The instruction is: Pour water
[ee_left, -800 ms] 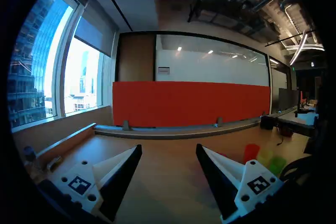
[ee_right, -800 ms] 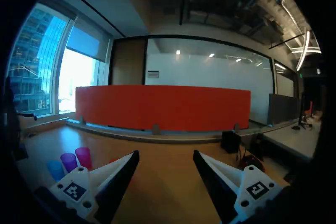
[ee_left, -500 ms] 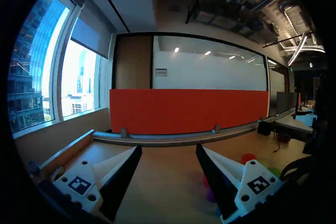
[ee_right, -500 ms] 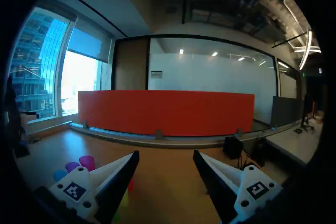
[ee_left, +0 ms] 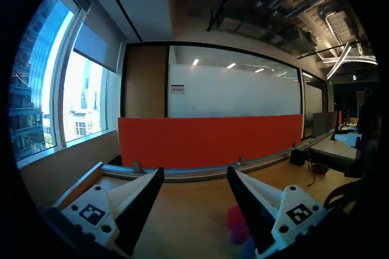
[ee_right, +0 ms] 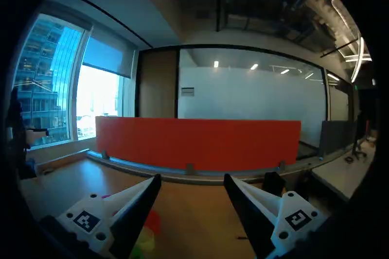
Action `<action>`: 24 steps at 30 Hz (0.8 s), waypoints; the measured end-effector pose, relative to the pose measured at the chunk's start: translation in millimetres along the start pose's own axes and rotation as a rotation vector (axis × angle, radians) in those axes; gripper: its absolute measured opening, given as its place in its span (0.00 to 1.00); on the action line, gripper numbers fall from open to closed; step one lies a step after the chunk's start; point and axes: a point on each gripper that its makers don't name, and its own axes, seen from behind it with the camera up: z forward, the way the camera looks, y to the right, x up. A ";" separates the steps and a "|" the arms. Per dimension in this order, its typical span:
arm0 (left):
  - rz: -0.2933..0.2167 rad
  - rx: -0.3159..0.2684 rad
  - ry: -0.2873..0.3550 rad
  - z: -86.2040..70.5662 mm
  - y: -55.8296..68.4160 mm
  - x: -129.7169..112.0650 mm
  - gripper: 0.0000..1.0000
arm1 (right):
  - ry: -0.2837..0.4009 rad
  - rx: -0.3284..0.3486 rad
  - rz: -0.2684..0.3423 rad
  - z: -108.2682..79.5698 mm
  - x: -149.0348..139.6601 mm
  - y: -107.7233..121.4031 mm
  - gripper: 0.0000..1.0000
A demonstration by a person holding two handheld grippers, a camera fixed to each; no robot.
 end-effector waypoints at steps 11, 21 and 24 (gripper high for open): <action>0.017 -0.065 0.004 2.6 11.0 22.5 0.96 | 0.021 0.063 0.007 -1.2 26.0 -8.6 0.99; 0.008 -0.209 -0.008 0.2 40.8 23.4 0.96 | 0.019 0.231 -0.014 -11.3 33.4 -39.5 0.99; 0.016 -0.246 -0.007 -1.8 49.8 22.4 0.96 | 0.025 0.288 -0.006 -16.0 37.6 -51.2 0.99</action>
